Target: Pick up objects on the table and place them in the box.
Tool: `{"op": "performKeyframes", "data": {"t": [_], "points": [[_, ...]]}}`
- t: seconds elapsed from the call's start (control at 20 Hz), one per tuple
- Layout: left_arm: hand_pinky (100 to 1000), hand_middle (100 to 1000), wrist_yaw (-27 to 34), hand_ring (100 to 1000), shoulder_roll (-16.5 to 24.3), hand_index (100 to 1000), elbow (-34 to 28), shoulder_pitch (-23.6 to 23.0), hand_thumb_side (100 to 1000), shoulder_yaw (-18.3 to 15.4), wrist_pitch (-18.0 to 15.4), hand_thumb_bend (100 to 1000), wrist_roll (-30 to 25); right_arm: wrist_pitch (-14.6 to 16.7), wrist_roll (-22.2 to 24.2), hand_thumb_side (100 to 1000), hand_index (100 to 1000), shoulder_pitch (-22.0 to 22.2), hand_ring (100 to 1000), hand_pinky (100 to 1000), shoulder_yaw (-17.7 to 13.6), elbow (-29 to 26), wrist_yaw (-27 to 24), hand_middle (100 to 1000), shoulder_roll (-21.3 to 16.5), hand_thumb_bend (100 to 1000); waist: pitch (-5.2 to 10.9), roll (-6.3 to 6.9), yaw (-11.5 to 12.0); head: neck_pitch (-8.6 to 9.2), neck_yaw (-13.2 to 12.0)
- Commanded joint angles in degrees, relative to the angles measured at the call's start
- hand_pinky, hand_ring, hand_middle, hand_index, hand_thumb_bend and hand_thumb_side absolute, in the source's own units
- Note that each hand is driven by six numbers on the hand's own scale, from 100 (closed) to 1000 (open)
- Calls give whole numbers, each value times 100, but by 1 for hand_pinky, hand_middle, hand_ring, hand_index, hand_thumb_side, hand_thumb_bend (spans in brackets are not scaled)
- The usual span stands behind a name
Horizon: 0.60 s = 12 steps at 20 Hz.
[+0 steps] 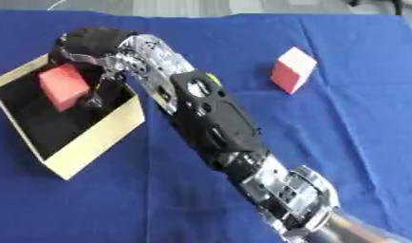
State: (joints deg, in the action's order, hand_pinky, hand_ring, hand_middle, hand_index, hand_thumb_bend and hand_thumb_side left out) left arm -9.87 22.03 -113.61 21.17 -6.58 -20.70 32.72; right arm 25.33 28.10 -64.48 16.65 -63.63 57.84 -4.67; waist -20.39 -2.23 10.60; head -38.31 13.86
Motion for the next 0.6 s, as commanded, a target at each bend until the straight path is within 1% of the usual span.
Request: {"op": "performKeyframes", "data": {"t": [0.05,0.1,0.2,0.25,0.3,0.35,0.45,0.6], "points": [[708,756,20,756,75,839,-99,42,686,-26,14,165,-18,117,130,100,740,-103,755,792,-20,-52,115,603,-29,146,109,46,5,4,-2],[708,756,22,756,74,839,-99,42,687,-26,14,165,-18,142,165,100,769,-104,786,804,-32,-63,143,651,-28,171,110,47,7,8,-3],[708,756,25,757,70,839,-99,39,687,-26,17,165,-19,182,228,100,818,-103,840,827,-48,-102,211,743,-28,191,111,46,11,9,-4],[708,757,27,757,67,839,-99,39,688,-26,19,164,-20,205,268,107,828,-101,851,833,-55,-122,240,757,-28,197,111,46,12,7,-6],[708,757,28,757,66,839,-99,38,688,-25,20,164,-21,226,306,151,856,-99,881,848,-64,-145,273,791,-32,217,111,44,13,9,-4],[708,758,29,757,64,839,-99,37,688,-25,22,164,-23,241,333,178,869,-95,894,854,-77,-168,302,805,-35,223,111,43,13,12,-1],[708,758,31,757,61,839,-99,37,689,-25,26,164,-25,275,364,205,871,-88,897,856,-101,-205,327,807,-40,220,110,43,12,21,5],[708,759,37,757,57,839,-99,42,690,-19,38,164,-37,313,365,216,877,-84,905,858,-116,-255,303,816,-48,229,110,46,5,29,6]]}}
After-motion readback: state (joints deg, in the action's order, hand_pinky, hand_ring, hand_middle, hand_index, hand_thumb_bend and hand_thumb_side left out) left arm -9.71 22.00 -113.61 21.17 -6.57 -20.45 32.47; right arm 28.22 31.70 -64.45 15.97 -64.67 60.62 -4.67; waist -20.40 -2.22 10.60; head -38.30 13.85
